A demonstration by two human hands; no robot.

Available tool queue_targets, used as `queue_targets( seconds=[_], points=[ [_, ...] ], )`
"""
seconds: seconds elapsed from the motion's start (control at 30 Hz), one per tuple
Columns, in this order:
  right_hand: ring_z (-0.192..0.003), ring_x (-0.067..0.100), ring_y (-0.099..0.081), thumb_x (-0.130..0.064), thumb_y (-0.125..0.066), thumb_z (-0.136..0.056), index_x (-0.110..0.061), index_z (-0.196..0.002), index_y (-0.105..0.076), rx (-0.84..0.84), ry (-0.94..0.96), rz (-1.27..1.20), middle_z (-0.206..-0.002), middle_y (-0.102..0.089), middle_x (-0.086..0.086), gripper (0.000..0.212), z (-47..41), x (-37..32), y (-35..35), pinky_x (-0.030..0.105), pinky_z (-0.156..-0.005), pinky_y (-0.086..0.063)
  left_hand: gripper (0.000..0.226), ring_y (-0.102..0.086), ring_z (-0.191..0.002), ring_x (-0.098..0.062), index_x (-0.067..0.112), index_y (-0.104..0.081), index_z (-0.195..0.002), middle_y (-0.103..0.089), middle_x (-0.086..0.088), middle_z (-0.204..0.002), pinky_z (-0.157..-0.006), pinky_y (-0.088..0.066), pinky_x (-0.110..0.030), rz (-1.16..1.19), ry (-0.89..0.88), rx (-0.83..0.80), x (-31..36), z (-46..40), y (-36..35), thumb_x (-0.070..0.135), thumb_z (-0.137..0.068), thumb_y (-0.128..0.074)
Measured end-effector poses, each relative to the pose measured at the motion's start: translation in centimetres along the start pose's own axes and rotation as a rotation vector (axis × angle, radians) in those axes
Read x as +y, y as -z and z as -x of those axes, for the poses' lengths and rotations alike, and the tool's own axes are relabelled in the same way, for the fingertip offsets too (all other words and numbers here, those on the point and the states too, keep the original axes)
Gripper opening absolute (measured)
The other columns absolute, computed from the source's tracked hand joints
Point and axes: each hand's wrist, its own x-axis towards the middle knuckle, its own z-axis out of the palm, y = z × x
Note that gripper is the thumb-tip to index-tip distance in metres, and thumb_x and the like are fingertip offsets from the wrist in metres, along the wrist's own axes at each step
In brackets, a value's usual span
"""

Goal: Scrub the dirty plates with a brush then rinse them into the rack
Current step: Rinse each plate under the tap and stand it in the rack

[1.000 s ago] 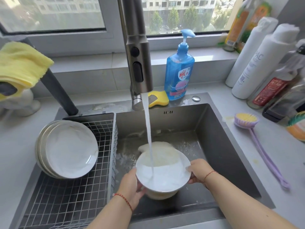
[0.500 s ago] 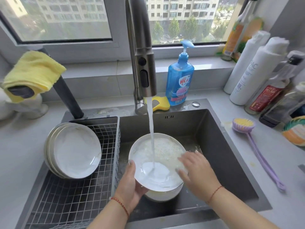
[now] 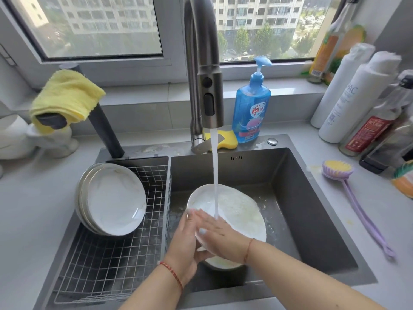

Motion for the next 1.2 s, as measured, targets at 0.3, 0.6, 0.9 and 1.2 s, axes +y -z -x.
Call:
queue_targets(
  seconds=[0.3, 0.6, 0.9, 1.2],
  points=[
    [-0.146, 0.014, 0.015, -0.048, -0.014, -0.101, -0.027, -0.153, 0.006, 0.061, -0.345, 0.255, -0.160, 0.014, -0.007, 0.060, -1.2, 4.3, 1.2, 0.036, -0.113, 0.017, 0.026, -0.067, -0.103, -0.034, 0.037, -0.062, -0.117, -0.069, -0.003, -0.116, -0.067, -0.060, -0.055, -0.113, -0.062, 0.175, 2.0, 1.4, -1.3, 0.048, -0.101, -0.045],
    [-0.127, 0.028, -0.043, -0.015, -0.034, -0.102, -0.010, -0.134, -0.046, -0.007, -0.166, 0.042, -0.139, -0.048, 0.009, 0.034, 3.8, 2.7, -1.6, 0.039, -0.113, -0.026, 0.024, -0.062, -0.101, -0.031, 0.030, -0.060, -0.116, -0.062, -0.002, -0.110, -0.066, -0.060, -0.058, -0.309, -0.095, 0.340, 4.5, 0.7, -1.0, 0.043, -0.101, -0.045],
    [-0.112, 0.004, -0.057, -0.029, -0.051, -0.090, -0.020, -0.127, -0.062, 0.508, 0.009, -0.075, -0.121, -0.066, -0.007, 0.040, 3.8, 3.4, -2.4, 0.004, -0.096, -0.034, 0.021, -0.066, -0.098, -0.034, 0.028, -0.057, -0.116, -0.063, -0.008, -0.113, -0.075, -0.060, -0.056, -0.367, -0.059, 0.263, 7.0, 0.0, -3.7, 0.038, -0.100, -0.047],
    [-0.062, 0.000, -0.054, -0.032, -0.059, -0.078, -0.030, -0.077, -0.065, 0.497, -0.125, -0.652, -0.062, -0.061, -0.017, 0.006, 3.8, 2.9, -0.3, 0.018, -0.061, -0.043, 0.079, -0.048, -0.130, -0.029, 0.023, -0.019, -0.155, -0.048, -0.007, -0.144, -0.103, -0.037, -0.036, -0.604, 0.014, 0.185, 5.0, -0.6, -6.6, 0.065, -0.092, -0.041]
  ],
)
